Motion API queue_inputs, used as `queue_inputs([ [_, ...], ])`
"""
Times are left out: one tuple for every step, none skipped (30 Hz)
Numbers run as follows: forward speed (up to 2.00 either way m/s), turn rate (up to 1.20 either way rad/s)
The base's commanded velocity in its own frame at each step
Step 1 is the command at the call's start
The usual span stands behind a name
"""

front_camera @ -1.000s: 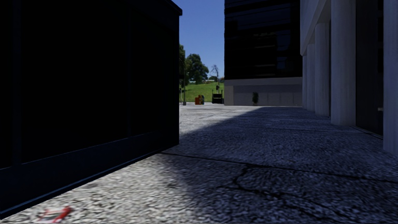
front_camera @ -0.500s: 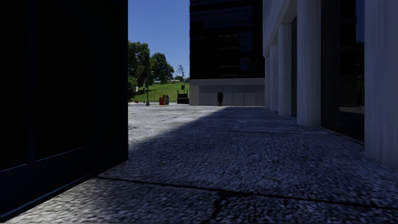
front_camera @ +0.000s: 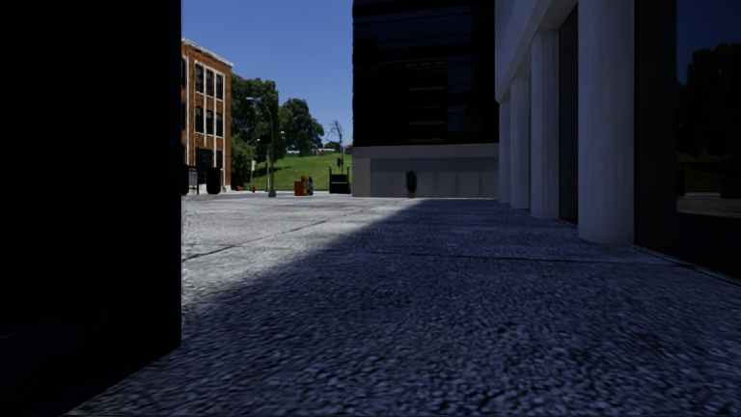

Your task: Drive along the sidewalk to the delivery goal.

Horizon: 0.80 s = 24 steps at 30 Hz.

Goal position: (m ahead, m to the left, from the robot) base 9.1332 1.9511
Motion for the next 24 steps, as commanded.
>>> queue_inputs([
  [2.0, 0.0],
  [2.0, 0.0],
  [2.0, 0.0],
  [2.0, 0.0],
  [2.0, 0.0],
  [2.0, 0.0],
  [2.0, 0.0],
  [2.0, 0.0],
  [2.0, 0.0],
  [2.0, 0.0],
  [2.0, 0.0],
  [2.0, 0.0],
  [2.0, 0.0],
  [2.0, 0.0],
  [2.0, 0.0],
  [2.0, 0.0],
  [2.0, 0.0],
  [2.0, 0.0],
  [2.0, 0.0],
  [2.0, 0.0],
  [2.0, 0.0],
  [2.0, 0.0],
  [2.0, 0.0],
  [2.0, 0.0],
])
